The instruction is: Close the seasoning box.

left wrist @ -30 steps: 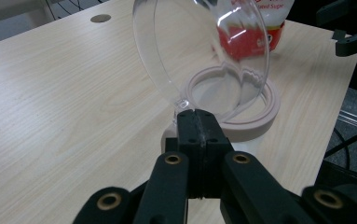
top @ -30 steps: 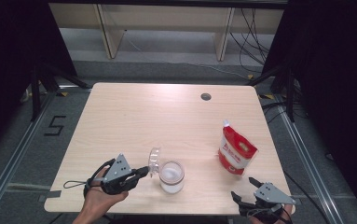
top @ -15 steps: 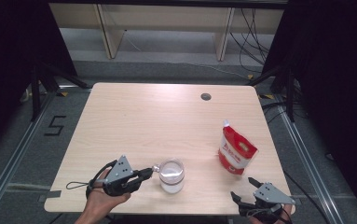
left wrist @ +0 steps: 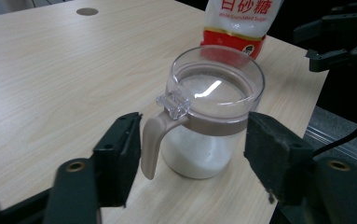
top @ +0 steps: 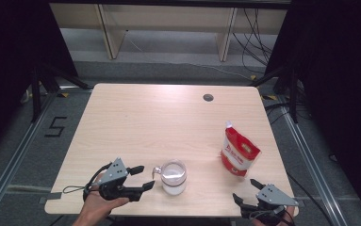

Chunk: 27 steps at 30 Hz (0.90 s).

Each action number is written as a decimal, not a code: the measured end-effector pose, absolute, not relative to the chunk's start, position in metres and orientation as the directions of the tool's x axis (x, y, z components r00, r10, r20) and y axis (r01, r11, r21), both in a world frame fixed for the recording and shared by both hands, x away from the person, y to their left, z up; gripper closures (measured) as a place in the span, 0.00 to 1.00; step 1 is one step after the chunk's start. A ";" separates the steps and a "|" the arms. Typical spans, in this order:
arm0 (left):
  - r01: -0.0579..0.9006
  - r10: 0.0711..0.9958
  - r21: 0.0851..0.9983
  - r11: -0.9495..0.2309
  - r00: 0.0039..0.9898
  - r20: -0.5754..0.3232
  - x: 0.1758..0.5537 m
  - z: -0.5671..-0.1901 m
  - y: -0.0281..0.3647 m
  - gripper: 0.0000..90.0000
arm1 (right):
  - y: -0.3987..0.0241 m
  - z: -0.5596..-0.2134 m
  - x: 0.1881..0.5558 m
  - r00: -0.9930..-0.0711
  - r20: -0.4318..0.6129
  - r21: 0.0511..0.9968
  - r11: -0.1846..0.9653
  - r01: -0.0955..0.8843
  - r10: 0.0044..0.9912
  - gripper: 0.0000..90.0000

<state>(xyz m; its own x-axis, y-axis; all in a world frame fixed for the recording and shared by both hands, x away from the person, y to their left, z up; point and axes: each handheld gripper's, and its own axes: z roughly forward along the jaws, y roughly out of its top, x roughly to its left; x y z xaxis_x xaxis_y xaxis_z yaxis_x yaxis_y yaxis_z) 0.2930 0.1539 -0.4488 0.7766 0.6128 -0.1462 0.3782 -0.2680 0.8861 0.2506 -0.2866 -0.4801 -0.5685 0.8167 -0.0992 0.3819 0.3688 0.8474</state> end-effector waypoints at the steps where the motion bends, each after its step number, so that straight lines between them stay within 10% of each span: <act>1: 0.378 0.613 0.886 -0.268 0.777 -0.146 0.293 -0.449 0.154 0.34 | -0.287 -0.480 0.251 -0.569 -0.099 0.847 0.369 0.382 0.817 0.24; 27: 0.414 0.639 0.820 -0.394 0.765 -0.079 0.267 -0.493 0.171 0.20 | -0.282 -0.481 0.249 -0.588 -0.015 0.852 0.319 0.416 0.809 0.22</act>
<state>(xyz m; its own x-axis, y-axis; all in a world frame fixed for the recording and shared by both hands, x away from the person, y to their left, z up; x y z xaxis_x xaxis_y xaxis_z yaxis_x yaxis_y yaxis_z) 0.2672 0.1713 -0.4929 0.7650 0.6392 -0.0794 0.4144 -0.3940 0.8204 0.2487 -0.2820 -0.4809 -0.5881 0.8086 -0.0152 0.4163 0.3188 0.8515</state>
